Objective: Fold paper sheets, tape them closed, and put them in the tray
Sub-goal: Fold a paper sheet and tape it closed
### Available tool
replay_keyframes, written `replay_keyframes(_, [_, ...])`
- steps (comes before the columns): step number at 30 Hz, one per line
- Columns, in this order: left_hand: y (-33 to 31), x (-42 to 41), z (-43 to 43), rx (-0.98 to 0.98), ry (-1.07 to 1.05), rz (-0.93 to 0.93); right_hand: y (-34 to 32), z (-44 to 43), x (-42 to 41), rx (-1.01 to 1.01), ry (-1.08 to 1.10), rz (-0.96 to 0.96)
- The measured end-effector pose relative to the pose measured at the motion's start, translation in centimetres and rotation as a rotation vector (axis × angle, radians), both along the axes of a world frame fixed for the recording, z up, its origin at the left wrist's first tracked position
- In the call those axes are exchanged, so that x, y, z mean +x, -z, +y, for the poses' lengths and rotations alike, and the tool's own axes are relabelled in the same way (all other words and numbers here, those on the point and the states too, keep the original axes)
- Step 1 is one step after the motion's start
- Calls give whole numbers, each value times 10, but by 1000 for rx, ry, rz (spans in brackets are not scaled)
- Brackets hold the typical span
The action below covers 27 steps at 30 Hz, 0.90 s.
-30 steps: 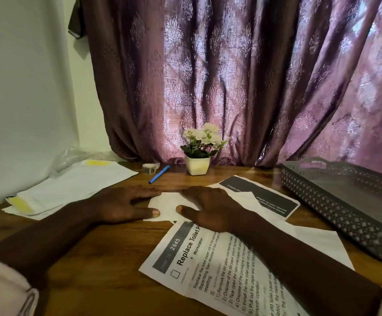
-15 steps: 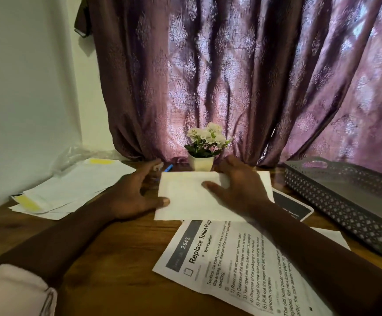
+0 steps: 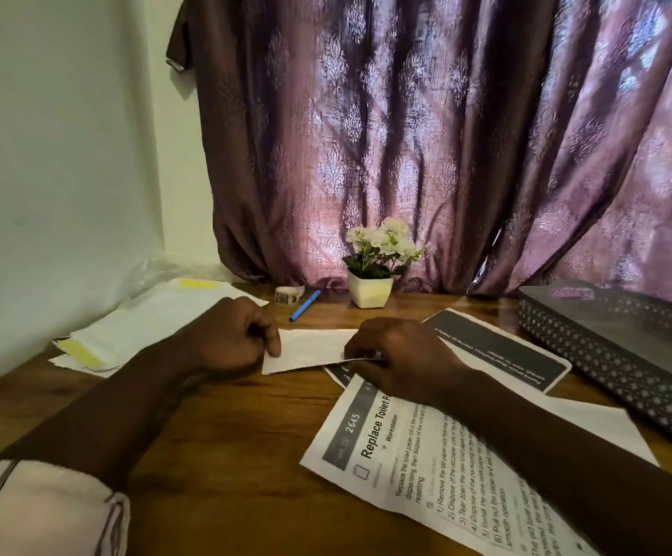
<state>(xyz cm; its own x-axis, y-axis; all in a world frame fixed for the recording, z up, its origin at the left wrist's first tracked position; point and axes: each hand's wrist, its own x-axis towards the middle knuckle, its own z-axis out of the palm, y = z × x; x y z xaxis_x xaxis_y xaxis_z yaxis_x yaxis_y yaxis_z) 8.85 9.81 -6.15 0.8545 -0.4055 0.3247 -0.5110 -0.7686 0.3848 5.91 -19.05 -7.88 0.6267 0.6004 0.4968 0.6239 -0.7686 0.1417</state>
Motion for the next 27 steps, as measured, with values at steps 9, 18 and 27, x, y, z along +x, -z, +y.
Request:
replay_keyframes(9, [25, -12, -72, 99, 107, -17, 12, 7, 9, 309, -50, 159])
replay_keyframes(18, [23, -11, -73, 403, 62, 181, 10, 6, 11, 32, 306, 575])
replay_keyframes(27, [24, -9, -58, 451, -167, 189, 12, -3, 12, 26, 560, 610])
